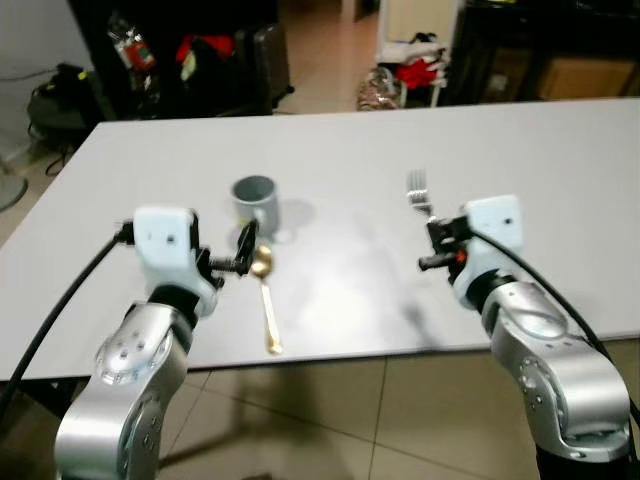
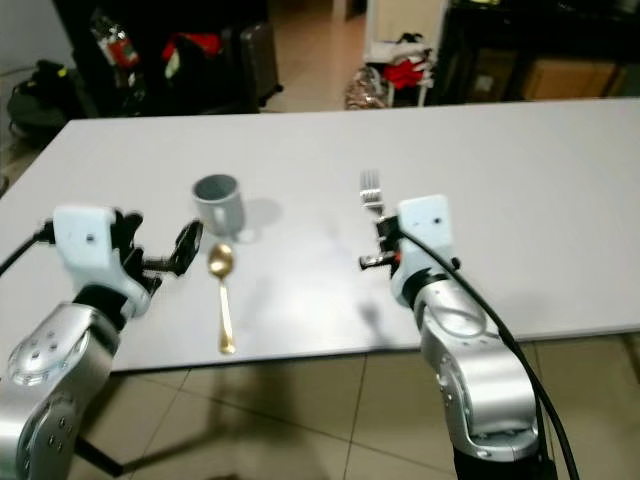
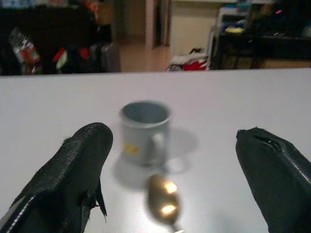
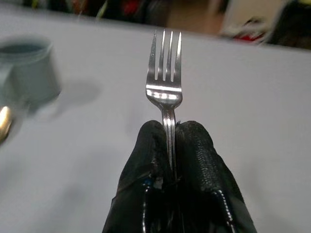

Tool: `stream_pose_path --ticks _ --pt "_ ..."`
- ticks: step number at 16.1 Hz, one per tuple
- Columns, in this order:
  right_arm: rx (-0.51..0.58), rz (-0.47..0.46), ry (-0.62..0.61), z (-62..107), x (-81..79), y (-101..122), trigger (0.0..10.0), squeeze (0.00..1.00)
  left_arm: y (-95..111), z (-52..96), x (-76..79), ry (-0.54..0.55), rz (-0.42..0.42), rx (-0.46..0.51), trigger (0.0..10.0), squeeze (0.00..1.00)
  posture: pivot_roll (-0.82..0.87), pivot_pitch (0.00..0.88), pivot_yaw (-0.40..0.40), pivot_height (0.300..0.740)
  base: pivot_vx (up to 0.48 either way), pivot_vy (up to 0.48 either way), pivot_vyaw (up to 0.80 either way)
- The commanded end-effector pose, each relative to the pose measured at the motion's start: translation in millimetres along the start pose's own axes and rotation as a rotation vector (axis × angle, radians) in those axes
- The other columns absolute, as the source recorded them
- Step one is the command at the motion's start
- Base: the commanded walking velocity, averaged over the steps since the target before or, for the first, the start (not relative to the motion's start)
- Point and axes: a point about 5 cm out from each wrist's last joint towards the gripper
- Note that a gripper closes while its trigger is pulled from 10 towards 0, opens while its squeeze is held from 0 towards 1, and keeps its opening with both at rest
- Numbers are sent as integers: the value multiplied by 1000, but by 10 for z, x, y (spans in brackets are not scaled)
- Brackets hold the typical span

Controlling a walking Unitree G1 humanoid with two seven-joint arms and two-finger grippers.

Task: Setting the table

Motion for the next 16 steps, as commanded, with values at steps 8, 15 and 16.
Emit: stream_pose_path --ticks 8,15,16 --pt "-165 35 11 -193 -73 -157 10000 0 -50 168 -209 -109 -121 -27 10000 0 -37 49 -16 740 0 0 0" --pt "-195 13 -81 -308 138 -259 10000 0 -91 358 -156 -437 -156 -43 10000 0 -16 52 14 740 0 0 0" --pt "-193 16 -82 -310 154 -272 10000 0 -88 370 -127 -475 -157 -39 10000 0 -16 50 16 740 0 0 0"
Point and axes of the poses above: a point about 5 cm out from each wrist's last joint towards the gripper, its own z axis pointing back from the gripper into the wrist, its own y axis along the axis of the wrist's last joint, x = y × z, and after that the axes turned 14 degrees about -z, right-handed
